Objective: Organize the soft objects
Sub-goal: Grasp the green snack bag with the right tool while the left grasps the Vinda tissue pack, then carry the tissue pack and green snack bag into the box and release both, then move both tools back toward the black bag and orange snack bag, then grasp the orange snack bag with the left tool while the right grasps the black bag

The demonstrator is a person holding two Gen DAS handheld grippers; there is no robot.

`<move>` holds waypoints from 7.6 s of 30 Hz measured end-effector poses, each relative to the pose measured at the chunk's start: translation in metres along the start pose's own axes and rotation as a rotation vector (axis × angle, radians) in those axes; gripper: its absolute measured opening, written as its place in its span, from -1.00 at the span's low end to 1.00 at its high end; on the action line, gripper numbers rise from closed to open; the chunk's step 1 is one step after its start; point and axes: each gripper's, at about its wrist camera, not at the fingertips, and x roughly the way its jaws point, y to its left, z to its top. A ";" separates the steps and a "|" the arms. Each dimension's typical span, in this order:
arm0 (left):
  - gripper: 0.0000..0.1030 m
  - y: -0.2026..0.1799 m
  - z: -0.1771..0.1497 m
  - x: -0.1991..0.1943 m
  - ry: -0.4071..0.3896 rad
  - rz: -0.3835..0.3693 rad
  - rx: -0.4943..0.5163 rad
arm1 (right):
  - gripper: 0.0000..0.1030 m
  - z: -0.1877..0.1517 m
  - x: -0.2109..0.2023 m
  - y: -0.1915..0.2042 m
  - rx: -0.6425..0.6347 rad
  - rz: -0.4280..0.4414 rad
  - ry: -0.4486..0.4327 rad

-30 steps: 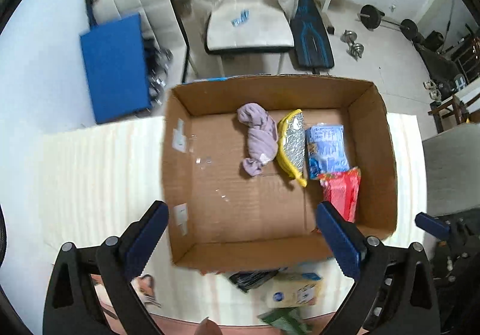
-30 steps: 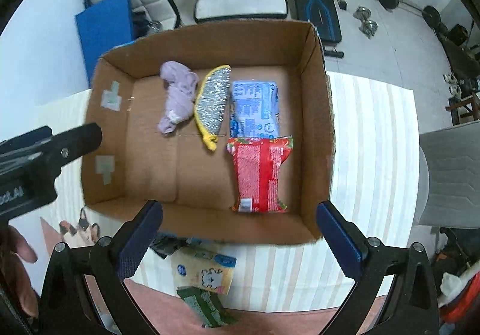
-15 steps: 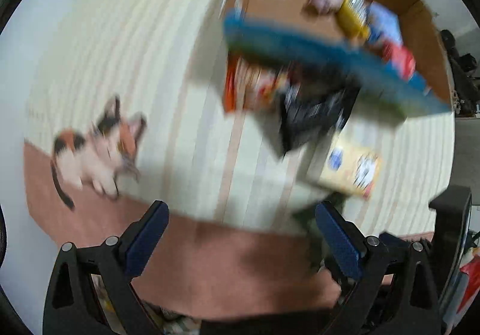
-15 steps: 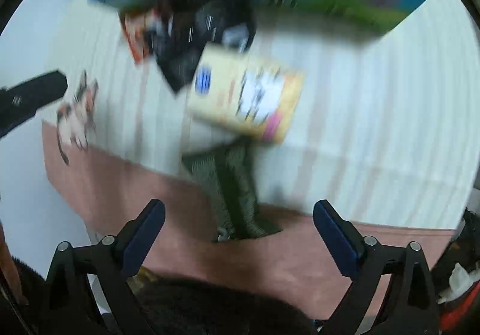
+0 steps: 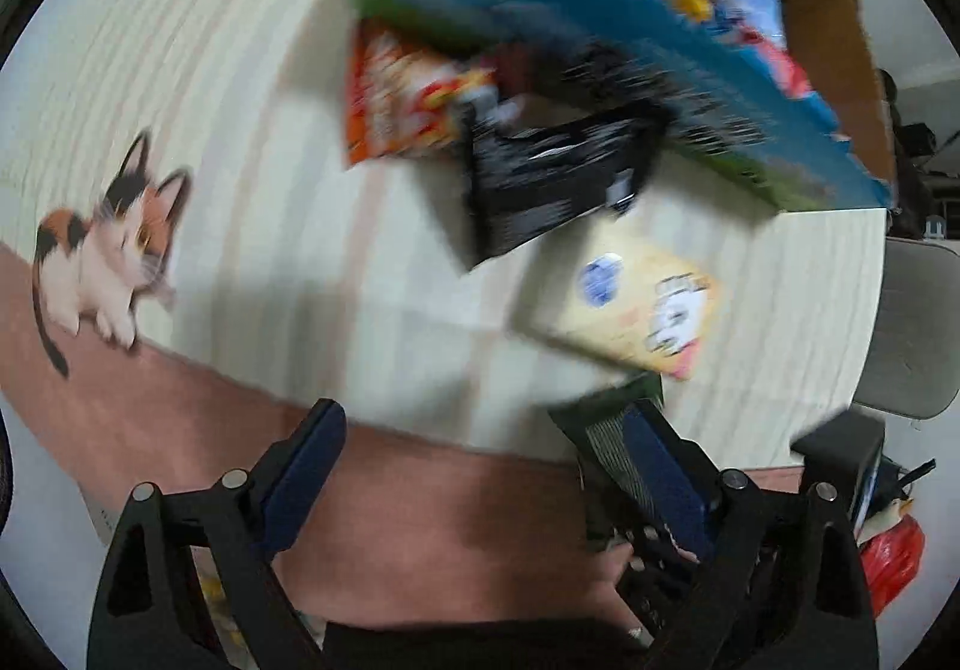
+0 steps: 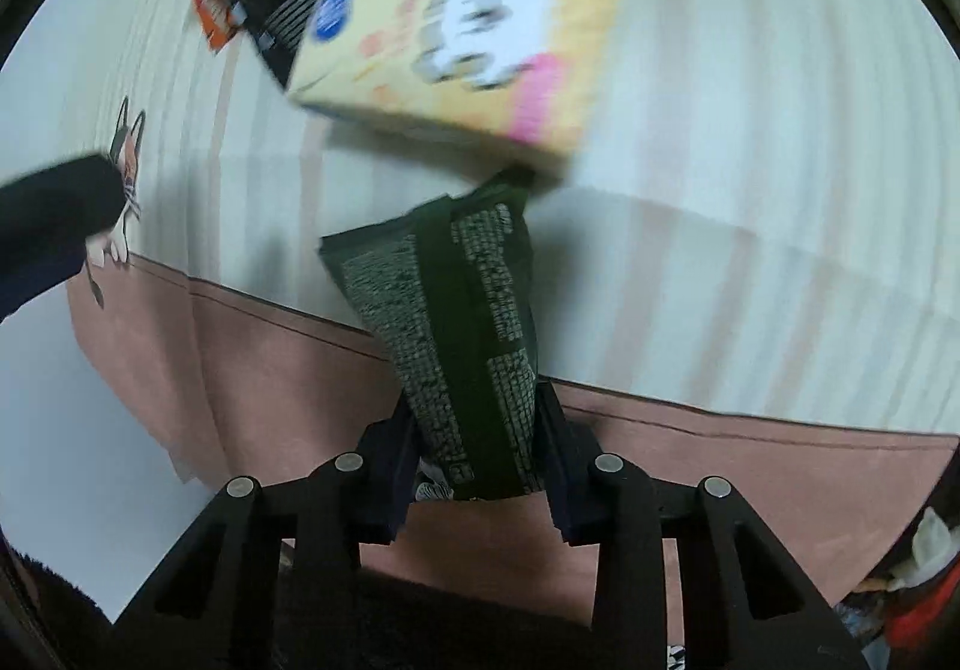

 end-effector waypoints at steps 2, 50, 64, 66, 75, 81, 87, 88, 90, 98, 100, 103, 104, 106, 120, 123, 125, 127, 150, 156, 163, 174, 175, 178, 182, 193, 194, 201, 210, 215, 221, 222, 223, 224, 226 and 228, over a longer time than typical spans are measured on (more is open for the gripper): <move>0.83 -0.026 0.008 -0.001 -0.016 0.002 0.046 | -0.31 -0.009 -0.011 -0.023 0.043 -0.009 -0.025; 0.84 -0.038 -0.016 0.106 0.191 0.156 0.183 | -0.06 0.028 0.019 -0.070 0.159 0.049 0.085; 0.24 0.036 -0.029 0.113 0.096 0.183 0.085 | -0.18 0.016 0.018 -0.051 0.212 -0.017 0.014; 0.21 0.036 -0.042 0.101 0.067 0.174 0.099 | -0.33 0.014 0.015 -0.039 0.202 -0.044 -0.002; 0.18 0.023 -0.030 -0.016 -0.056 -0.084 0.137 | -0.35 0.027 -0.107 0.022 0.059 0.121 -0.185; 0.18 -0.011 0.057 -0.102 -0.208 -0.053 0.209 | -0.35 0.091 -0.211 0.054 -0.016 0.165 -0.326; 0.18 -0.035 0.179 -0.098 -0.179 0.051 0.216 | -0.35 0.176 -0.224 0.057 -0.013 0.107 -0.326; 0.18 -0.037 0.196 -0.092 -0.166 0.079 0.214 | -0.35 0.191 -0.217 0.059 -0.007 0.098 -0.311; 0.18 -0.046 0.223 -0.083 -0.139 0.117 0.211 | -0.35 0.208 -0.204 0.057 -0.003 0.081 -0.278; 0.18 -0.063 0.299 -0.033 -0.016 0.217 0.200 | -0.35 0.263 -0.139 0.042 0.051 0.035 -0.150; 0.18 -0.065 0.308 -0.023 0.002 0.237 0.203 | -0.35 0.268 -0.128 0.044 0.044 0.024 -0.127; 0.18 -0.067 0.317 -0.009 0.036 0.245 0.209 | -0.35 0.273 -0.114 0.046 0.031 0.018 -0.089; 0.18 -0.068 0.318 -0.006 0.039 0.251 0.210 | -0.35 0.273 -0.110 0.046 0.025 0.013 -0.076; 0.18 -0.071 0.321 0.001 0.042 0.270 0.220 | -0.35 0.273 -0.100 0.049 0.008 0.008 -0.051; 0.19 -0.080 0.336 0.039 0.126 0.326 0.236 | -0.31 0.292 -0.063 0.023 0.047 -0.066 0.023; 0.20 -0.079 0.335 0.031 0.127 0.303 0.226 | 0.07 0.291 -0.069 0.022 0.045 -0.070 0.016; 0.20 -0.080 0.333 0.021 0.110 0.296 0.231 | 0.32 0.289 -0.081 0.021 0.042 -0.061 -0.011; 0.20 -0.081 0.329 0.007 0.094 0.274 0.230 | 0.33 0.285 -0.092 0.020 0.045 -0.059 -0.027; 0.94 -0.060 0.193 -0.106 -0.192 0.127 0.214 | 1.00 0.208 -0.196 0.019 0.055 -0.055 -0.272; 0.94 0.005 0.123 -0.128 -0.368 0.188 0.104 | 1.00 0.149 -0.187 0.035 0.076 0.115 -0.333; 0.94 0.093 0.068 -0.061 -0.233 0.142 -0.131 | 1.00 0.101 -0.094 0.037 0.294 0.300 -0.343; 0.94 0.142 0.045 -0.008 -0.127 0.103 -0.249 | 0.78 0.117 0.004 0.058 0.489 0.412 -0.354; 0.94 0.143 0.046 -0.009 -0.128 0.100 -0.249 | 0.71 0.119 0.008 0.061 0.493 0.404 -0.344; 0.94 0.140 0.052 -0.007 -0.124 0.083 -0.204 | 0.27 0.123 0.011 0.067 0.474 0.370 -0.328; 0.94 0.120 0.065 0.003 -0.093 0.078 -0.081 | 0.17 0.116 0.000 0.071 0.407 0.257 -0.329; 0.94 0.050 0.086 0.049 -0.075 0.116 0.130 | 0.16 0.064 -0.024 0.020 0.346 0.015 -0.328; 0.94 0.046 0.088 0.053 -0.077 0.114 0.128 | 0.16 0.061 -0.023 0.015 0.350 0.009 -0.329; 0.43 0.032 0.099 0.067 -0.129 0.094 0.122 | 0.16 0.047 -0.015 0.006 0.368 0.006 -0.322; 0.13 0.037 0.059 0.051 -0.122 0.060 0.097 | 0.14 0.058 -0.030 0.013 0.314 -0.008 -0.306; 0.13 0.037 0.003 0.055 -0.014 0.052 0.128 | 0.14 0.043 -0.024 0.026 0.186 -0.072 -0.199; 0.14 0.029 -0.037 0.086 0.085 0.112 0.172 | 0.14 0.022 0.009 0.030 0.087 -0.155 -0.051; 0.14 0.027 -0.037 0.088 0.072 0.124 0.175 | 0.14 0.021 0.015 0.030 0.083 -0.164 -0.038; 0.14 0.023 -0.036 0.089 0.065 0.130 0.178 | 0.14 0.022 0.019 0.028 0.084 -0.165 -0.031; 0.14 0.019 -0.033 0.089 0.064 0.133 0.181 | 0.14 0.024 0.027 0.032 0.094 -0.153 -0.027; 0.14 0.002 -0.034 0.093 0.058 0.137 0.184 | 0.14 0.028 0.035 0.031 0.111 -0.143 -0.012; 0.14 -0.019 -0.026 0.094 0.062 0.140 0.191 | 0.18 0.028 0.037 0.029 0.118 -0.146 -0.019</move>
